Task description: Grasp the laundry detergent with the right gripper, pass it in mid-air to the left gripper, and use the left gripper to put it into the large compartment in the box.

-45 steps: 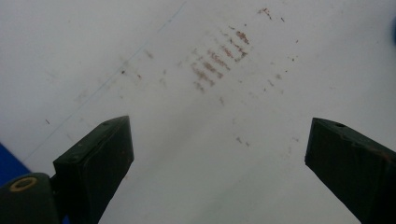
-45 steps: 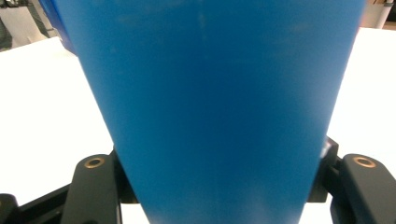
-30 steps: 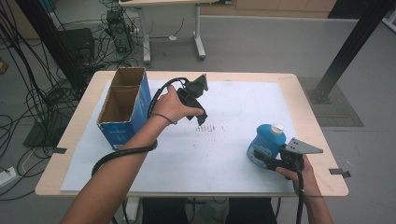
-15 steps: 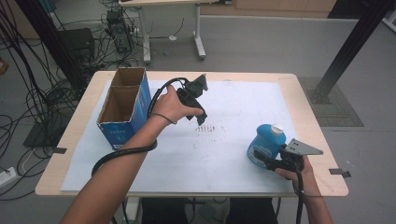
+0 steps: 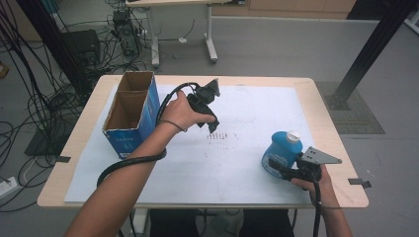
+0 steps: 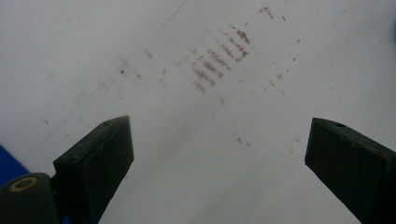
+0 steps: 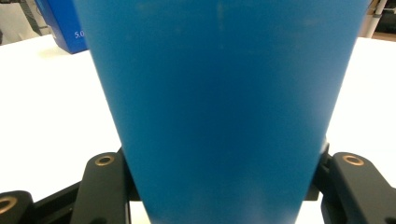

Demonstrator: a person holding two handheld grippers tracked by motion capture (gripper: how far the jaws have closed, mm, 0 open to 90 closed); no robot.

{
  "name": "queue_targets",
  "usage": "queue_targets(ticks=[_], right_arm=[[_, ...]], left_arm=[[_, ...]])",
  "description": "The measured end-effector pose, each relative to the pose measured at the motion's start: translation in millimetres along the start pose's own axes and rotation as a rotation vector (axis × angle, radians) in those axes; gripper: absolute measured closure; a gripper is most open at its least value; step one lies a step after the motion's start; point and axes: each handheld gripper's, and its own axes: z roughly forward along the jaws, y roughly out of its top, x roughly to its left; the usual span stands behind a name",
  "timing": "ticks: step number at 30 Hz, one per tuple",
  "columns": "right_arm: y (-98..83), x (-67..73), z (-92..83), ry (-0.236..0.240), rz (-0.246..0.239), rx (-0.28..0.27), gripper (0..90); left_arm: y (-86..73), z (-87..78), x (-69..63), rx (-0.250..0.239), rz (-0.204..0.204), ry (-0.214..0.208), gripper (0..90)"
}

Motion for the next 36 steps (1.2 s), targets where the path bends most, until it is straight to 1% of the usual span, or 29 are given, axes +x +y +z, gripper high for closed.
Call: queue_targets(ticks=[2,13,17,23,27,36], right_arm=[[0.3,0.4,0.0,-0.001,0.001,0.001,40.4],[-0.9,2.1,0.1,-0.011,-0.006,-0.006,40.5],[-2.8,4.0,0.1,-0.019,-0.009,-0.014,40.6],[-5.3,4.0,0.0,-0.019,-0.01,-0.023,40.7],[-5.5,4.2,0.0,-0.019,-0.012,-0.024,40.8],[-5.9,5.0,0.0,-0.023,-0.015,-0.027,41.0]], left_arm=[[-0.2,-0.6,0.6,-0.003,-0.004,-0.003,8.2],[0.3,-3.6,1.2,-0.009,0.004,-0.002,8.3],[-0.4,-3.6,1.8,-0.012,-0.001,-0.001,8.3],[-1.6,-4.0,4.0,-0.017,-0.006,-0.003,8.2],[-1.9,-4.3,4.5,-0.018,-0.014,-0.002,8.3],[-3.0,-4.6,3.9,-0.02,-0.016,-0.001,8.3]])
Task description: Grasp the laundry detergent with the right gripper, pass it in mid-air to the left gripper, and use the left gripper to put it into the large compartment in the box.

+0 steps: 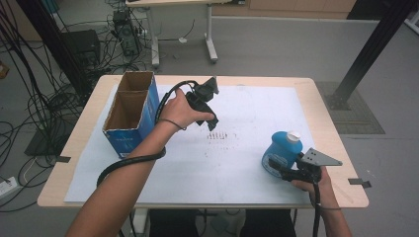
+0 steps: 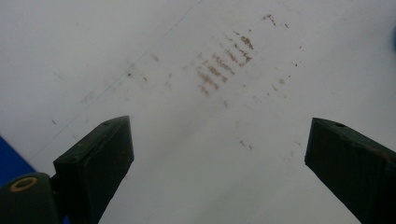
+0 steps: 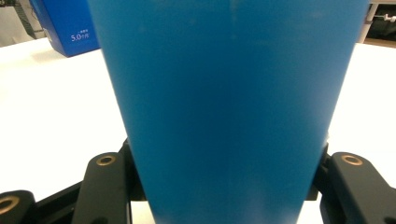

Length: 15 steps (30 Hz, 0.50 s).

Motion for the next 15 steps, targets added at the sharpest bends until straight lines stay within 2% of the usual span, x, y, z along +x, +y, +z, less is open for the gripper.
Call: queue_targets(ticks=[15], right_arm=[[-0.6,0.6,-0.1,-0.003,-0.003,-0.003,41.1]], left_arm=[[-0.2,-1.8,-1.5,-0.001,-0.001,0.003,8.3]])
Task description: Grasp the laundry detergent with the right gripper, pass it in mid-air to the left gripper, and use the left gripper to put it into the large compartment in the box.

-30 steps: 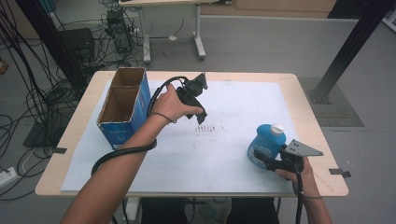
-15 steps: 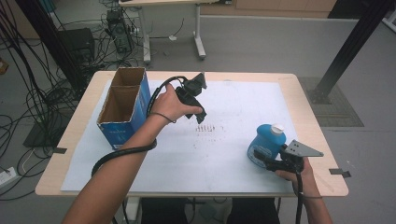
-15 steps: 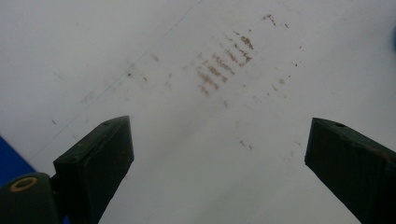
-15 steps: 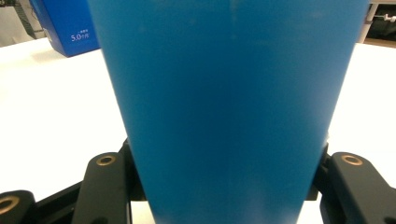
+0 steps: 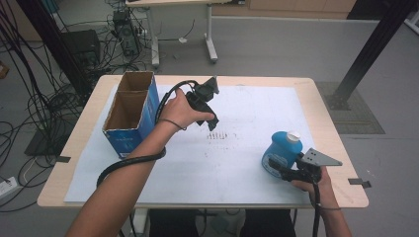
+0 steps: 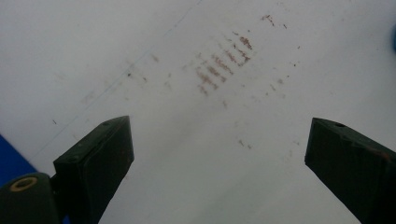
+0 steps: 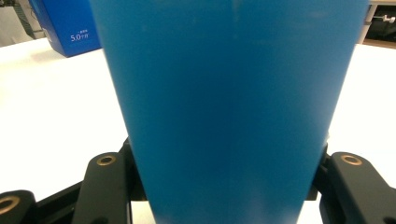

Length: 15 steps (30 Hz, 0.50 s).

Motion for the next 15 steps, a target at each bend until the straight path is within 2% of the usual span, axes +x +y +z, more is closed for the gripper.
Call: queue_targets(ticks=[15], right_arm=[[-0.1,1.3,-0.2,-0.003,0.004,0.0,41.1]], left_arm=[[0.1,-0.3,-1.4,0.0,0.001,0.001,8.2]])
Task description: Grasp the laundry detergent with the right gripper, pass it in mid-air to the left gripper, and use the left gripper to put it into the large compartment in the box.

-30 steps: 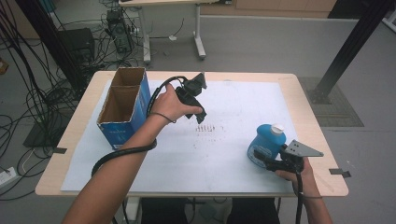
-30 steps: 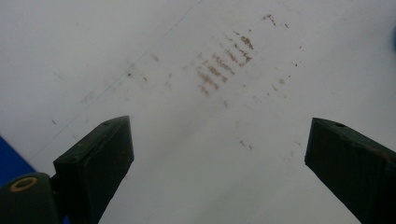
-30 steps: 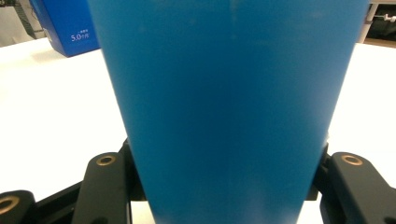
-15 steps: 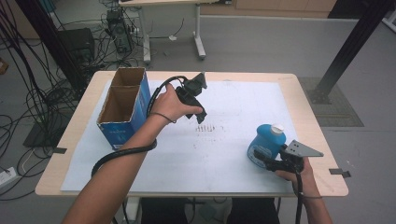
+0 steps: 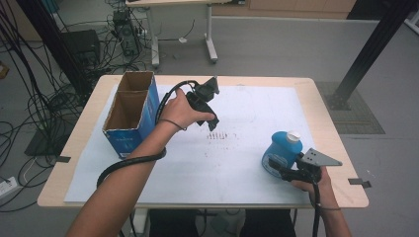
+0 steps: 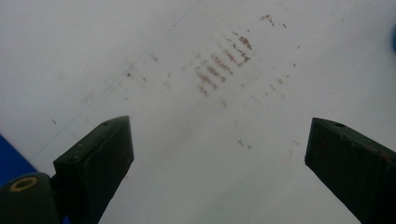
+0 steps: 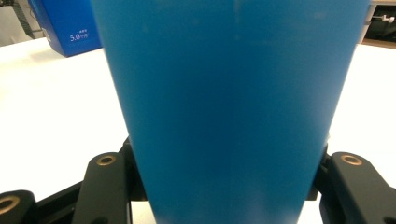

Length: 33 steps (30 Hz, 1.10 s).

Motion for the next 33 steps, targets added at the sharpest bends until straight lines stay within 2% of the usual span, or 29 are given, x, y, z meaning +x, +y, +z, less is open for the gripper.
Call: queue_targets(ticks=[24,33], right_arm=[[-0.8,0.1,0.0,-0.001,-0.007,-0.004,41.5],[6.1,-1.5,0.7,0.005,-0.004,0.018,41.8]], left_arm=[[-3.7,-1.6,2.4,-0.005,0.003,-0.004,8.3],[-6.6,-8.2,4.7,-0.008,0.02,-0.012,8.3]])
